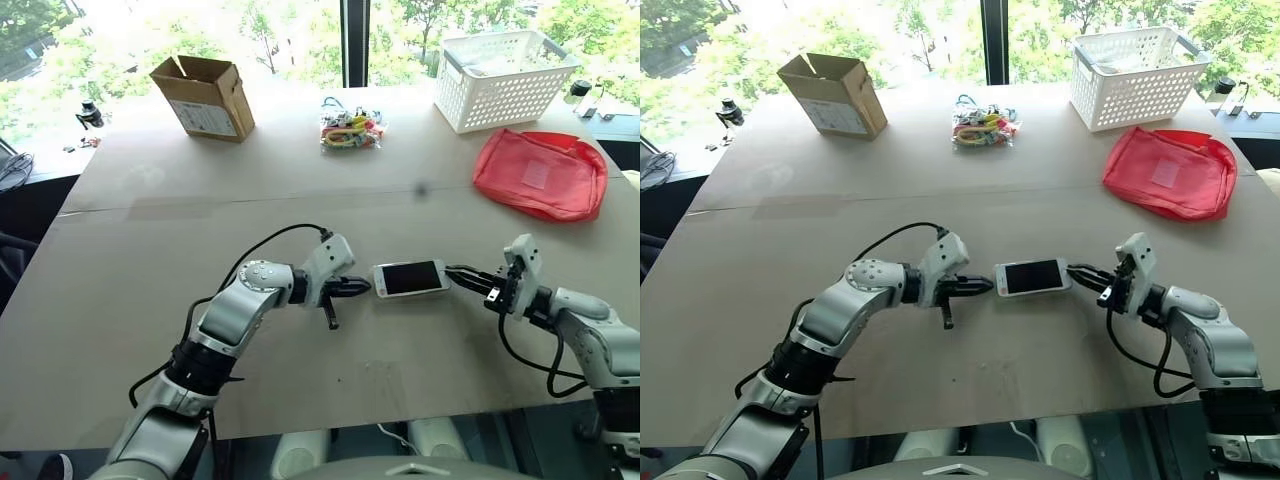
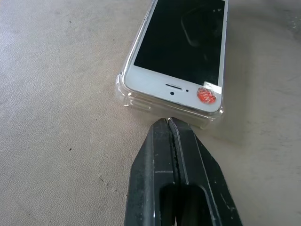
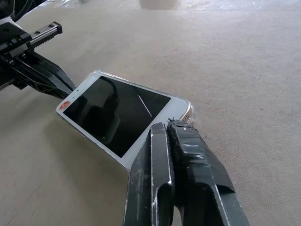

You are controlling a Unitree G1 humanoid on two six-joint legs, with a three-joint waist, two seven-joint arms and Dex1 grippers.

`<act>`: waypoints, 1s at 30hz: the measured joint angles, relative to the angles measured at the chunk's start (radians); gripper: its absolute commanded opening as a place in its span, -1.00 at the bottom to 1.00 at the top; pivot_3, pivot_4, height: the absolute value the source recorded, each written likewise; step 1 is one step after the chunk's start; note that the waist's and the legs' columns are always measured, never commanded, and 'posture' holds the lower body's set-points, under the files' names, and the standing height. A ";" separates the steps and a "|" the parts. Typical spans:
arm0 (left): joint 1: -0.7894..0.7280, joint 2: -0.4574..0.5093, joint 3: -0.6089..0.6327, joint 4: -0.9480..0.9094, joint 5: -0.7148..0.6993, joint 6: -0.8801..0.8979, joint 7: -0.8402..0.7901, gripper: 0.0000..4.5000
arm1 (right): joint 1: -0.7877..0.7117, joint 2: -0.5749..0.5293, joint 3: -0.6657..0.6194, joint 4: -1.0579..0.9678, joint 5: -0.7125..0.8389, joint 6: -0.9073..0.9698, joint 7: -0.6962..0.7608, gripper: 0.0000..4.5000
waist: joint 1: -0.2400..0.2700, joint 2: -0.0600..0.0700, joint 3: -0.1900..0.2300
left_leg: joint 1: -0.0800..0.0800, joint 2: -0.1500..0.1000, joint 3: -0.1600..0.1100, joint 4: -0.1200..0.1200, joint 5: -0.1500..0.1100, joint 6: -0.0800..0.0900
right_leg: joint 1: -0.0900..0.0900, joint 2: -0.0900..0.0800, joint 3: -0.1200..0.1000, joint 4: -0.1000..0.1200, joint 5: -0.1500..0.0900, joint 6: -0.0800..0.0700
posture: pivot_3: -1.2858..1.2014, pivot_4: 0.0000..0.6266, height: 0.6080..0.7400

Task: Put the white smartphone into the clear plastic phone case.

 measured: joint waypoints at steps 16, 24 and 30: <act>0.000 -0.017 -0.002 0.005 0.031 -0.021 -0.007 -1.00 | -0.001 0.016 0.019 -0.015 -0.017 -0.010 -0.001 -0.99 | 0.001 0.000 0.000 | 0.001 0.000 0.000 0.000 0.000 0.000 | 0.000 0.000 0.000 0.000 0.000 0.000 | 0.03 -0.52 1.00; -0.002 -0.004 0.010 0.004 0.018 0.000 -0.024 -1.00 | -0.006 0.010 0.029 -0.008 -0.041 -0.041 0.012 -0.99 | -0.001 0.000 0.000 | 0.001 0.000 0.000 0.000 0.000 0.000 | 0.000 0.000 0.000 0.000 0.000 0.000 | 0.03 -0.52 1.00; -0.038 0.081 0.064 -0.032 -0.050 0.055 -0.088 -1.00 | -0.013 0.000 0.033 0.004 -0.044 -0.059 0.023 -0.99 | -0.008 0.000 0.000 | 0.000 0.000 -0.001 0.000 0.000 0.000 | 0.000 0.000 -0.001 0.000 0.000 0.000 | 0.03 -0.52 1.00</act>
